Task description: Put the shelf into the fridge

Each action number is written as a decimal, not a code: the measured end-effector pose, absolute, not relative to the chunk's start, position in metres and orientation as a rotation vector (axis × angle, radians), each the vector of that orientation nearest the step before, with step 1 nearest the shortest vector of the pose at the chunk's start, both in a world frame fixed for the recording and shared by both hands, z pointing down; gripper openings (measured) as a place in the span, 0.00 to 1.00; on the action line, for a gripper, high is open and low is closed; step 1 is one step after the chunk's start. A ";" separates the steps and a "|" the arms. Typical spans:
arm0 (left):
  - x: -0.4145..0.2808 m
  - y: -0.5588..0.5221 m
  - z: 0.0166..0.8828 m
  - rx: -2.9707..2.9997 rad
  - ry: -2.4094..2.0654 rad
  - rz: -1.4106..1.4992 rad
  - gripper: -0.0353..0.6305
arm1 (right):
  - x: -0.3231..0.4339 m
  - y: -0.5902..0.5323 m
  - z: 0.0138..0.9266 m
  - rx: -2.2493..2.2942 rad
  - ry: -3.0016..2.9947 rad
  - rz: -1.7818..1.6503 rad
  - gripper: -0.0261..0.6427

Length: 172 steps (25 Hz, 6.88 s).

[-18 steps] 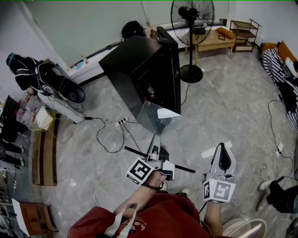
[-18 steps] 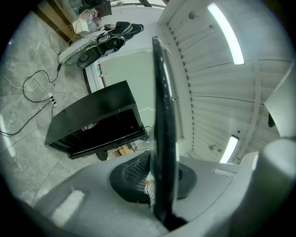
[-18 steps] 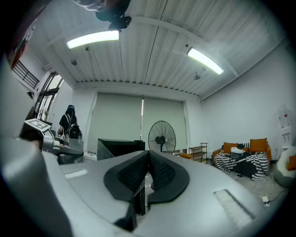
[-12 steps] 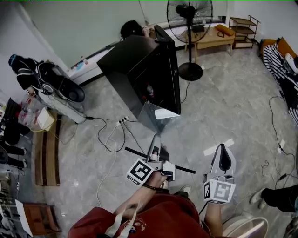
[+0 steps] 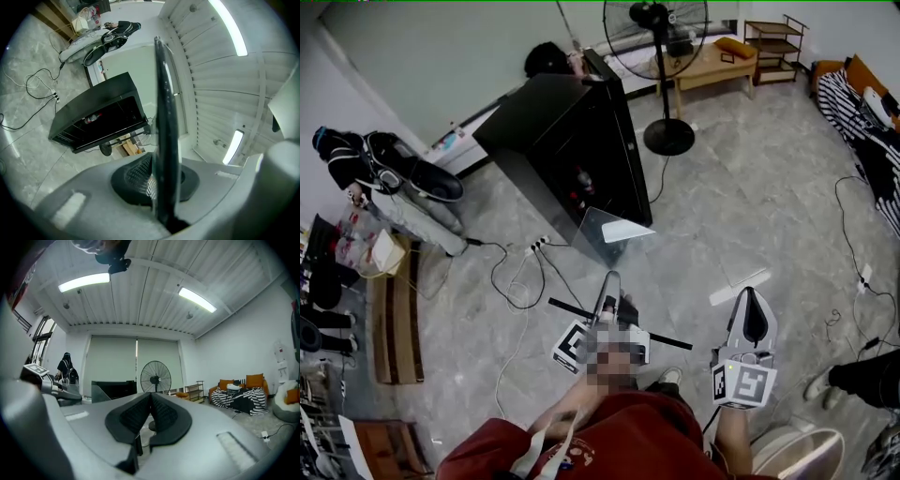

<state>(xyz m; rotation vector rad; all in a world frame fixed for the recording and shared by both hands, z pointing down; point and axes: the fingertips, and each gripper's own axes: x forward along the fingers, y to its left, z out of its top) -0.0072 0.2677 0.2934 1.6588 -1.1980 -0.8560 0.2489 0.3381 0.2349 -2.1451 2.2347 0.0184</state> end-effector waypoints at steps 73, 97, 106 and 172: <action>0.016 -0.087 0.342 1.171 -1.575 -1.354 0.08 | 0.233 -0.196 0.254 -1.297 2.840 -0.049 0.04; 0.002 -0.055 0.401 0.786 -1.792 -1.627 0.08 | 0.165 -0.234 0.303 -0.713 3.145 -0.091 0.04; -0.049 -0.046 0.457 0.746 -1.767 -1.734 0.08 | 0.097 -0.217 0.346 -0.562 3.267 -0.053 0.04; -0.206 -0.156 0.631 0.618 -1.845 -2.011 0.09 | 0.001 -0.207 0.487 -0.507 3.405 -0.056 0.04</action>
